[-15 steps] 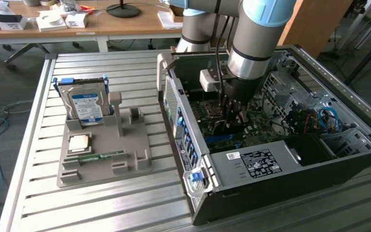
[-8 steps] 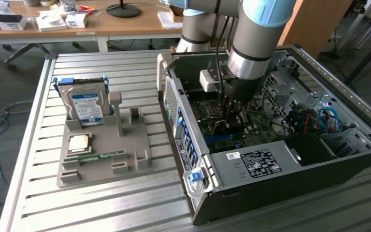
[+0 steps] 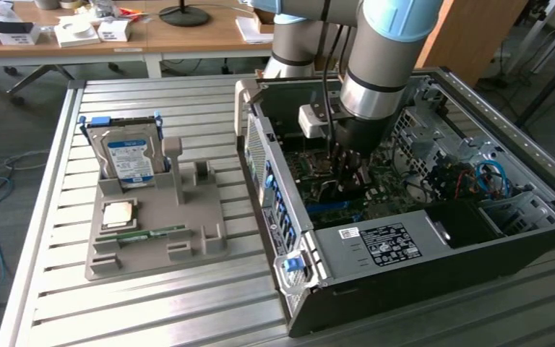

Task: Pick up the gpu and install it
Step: 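Insert the gpu into the slot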

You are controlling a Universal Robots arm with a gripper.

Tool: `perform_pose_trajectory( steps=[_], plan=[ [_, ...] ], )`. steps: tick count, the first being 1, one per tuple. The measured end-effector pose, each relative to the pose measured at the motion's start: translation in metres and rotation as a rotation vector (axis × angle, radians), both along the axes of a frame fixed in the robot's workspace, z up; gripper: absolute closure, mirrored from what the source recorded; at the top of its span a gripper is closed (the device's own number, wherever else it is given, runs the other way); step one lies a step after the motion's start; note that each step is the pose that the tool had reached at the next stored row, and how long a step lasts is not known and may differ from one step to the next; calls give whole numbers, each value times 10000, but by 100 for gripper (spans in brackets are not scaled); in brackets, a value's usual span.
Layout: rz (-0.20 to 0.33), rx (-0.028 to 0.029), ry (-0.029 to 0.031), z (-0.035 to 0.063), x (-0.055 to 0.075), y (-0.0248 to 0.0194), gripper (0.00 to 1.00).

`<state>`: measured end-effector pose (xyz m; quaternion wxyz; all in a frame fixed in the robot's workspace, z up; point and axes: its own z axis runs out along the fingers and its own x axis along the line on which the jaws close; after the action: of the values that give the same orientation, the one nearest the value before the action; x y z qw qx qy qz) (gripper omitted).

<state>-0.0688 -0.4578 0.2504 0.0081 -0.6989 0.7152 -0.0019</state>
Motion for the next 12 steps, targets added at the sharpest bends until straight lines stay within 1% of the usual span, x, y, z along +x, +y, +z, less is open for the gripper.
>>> perform_pose_trajectory(
  steps=[8,12],
  plan=[
    [1,-3,1,1,0,-1,74],
    [2,-2,1,-22,1,-1,74]
  ],
)
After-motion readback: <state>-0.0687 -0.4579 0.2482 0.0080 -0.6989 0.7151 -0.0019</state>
